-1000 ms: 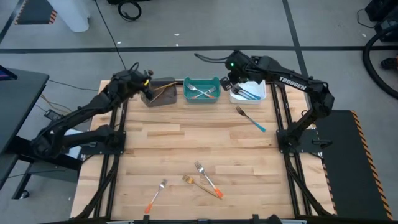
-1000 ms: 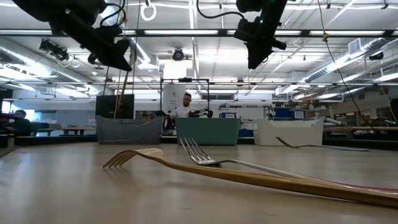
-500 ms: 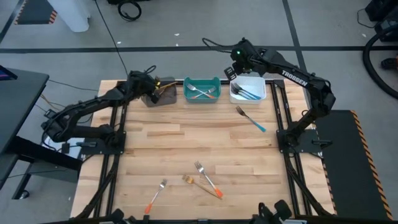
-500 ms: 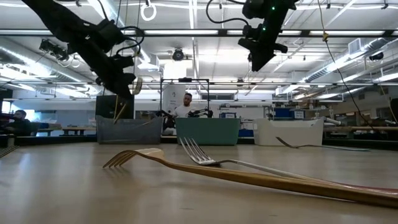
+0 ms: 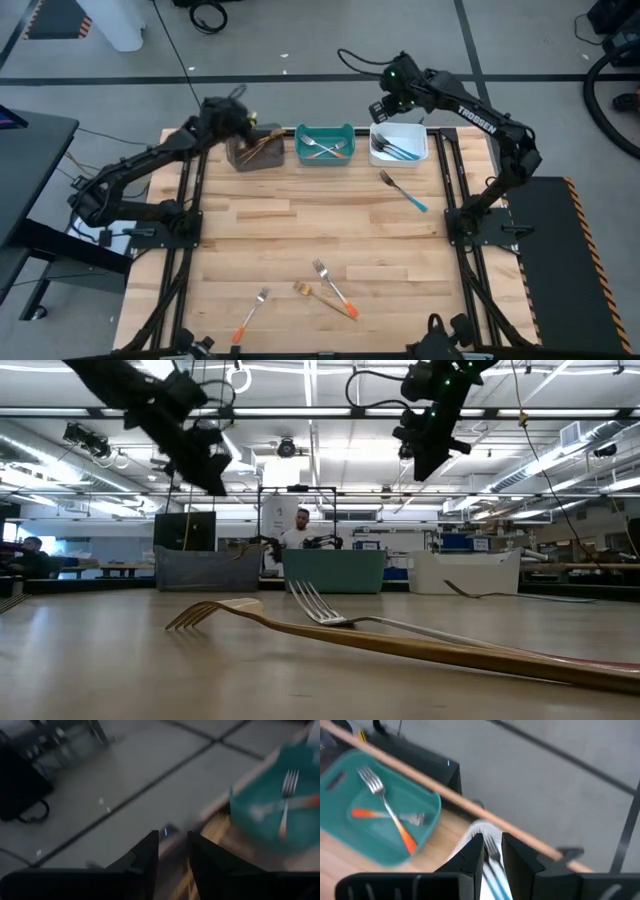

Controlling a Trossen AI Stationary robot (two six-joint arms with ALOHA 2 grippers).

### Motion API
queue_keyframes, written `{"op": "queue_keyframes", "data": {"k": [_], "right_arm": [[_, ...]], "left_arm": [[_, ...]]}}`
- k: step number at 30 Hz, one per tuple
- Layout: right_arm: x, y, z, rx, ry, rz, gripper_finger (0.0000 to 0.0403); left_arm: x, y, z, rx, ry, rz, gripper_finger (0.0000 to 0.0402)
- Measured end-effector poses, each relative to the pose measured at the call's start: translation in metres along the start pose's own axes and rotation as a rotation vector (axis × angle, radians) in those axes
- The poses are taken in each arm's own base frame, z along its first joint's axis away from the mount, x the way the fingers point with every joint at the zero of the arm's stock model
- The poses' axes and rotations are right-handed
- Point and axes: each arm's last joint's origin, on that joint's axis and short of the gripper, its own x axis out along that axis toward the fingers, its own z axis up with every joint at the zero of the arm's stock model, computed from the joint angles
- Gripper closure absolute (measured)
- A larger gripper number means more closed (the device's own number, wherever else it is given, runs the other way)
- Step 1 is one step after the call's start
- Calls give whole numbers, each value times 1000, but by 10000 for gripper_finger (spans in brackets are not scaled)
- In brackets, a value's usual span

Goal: Sort silverware by color (type)
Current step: Put the blue fork into the white bin

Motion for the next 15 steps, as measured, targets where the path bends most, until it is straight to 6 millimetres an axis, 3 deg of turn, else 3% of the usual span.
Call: {"op": "queue_keyframes", "data": {"k": [8,11,15], "right_arm": [[-1,-7,-31,-19,312,-32,325],[9,-6,-50,-64,436,-44,325],[35,3,-85,-226,593,63,325]], "left_arm": [[-39,19,79,-46,-106,14,296],[-51,26,98,-60,-161,35,296],[-59,36,111,-85,-228,68,296]]}}
